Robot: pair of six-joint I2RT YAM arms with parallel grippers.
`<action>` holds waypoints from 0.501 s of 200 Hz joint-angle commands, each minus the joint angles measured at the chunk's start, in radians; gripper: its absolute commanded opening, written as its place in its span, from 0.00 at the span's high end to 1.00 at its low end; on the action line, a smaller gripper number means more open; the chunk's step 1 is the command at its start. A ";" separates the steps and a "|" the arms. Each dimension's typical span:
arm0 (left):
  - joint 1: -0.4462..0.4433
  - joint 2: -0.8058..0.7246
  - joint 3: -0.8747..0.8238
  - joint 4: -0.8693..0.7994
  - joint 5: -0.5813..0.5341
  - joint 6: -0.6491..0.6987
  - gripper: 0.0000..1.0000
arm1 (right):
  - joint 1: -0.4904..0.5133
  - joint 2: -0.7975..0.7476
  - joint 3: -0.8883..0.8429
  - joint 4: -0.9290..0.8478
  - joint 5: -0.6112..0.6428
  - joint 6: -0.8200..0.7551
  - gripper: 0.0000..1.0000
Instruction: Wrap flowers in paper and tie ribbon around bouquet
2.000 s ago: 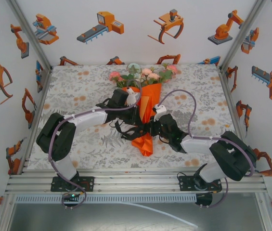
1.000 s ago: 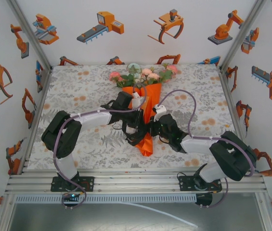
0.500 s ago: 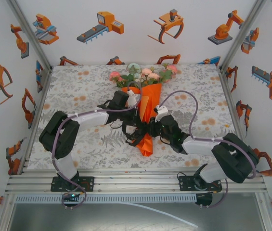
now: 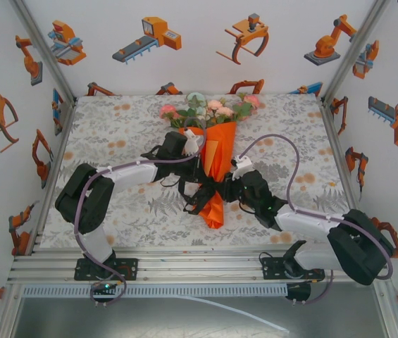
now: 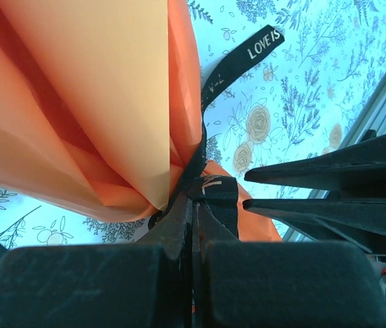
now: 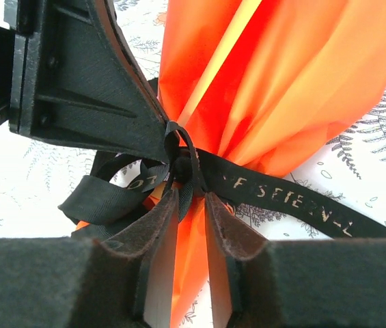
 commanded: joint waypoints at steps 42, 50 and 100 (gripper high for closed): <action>0.007 -0.061 -0.023 0.052 0.062 -0.002 1.00 | -0.002 0.039 0.062 -0.050 -0.028 -0.056 0.73; 0.008 -0.061 -0.024 0.053 0.070 -0.002 1.00 | -0.005 0.051 0.077 -0.050 -0.045 -0.057 0.73; 0.008 -0.067 -0.022 0.069 0.094 -0.015 1.00 | -0.007 0.107 0.115 -0.028 -0.020 -0.065 0.75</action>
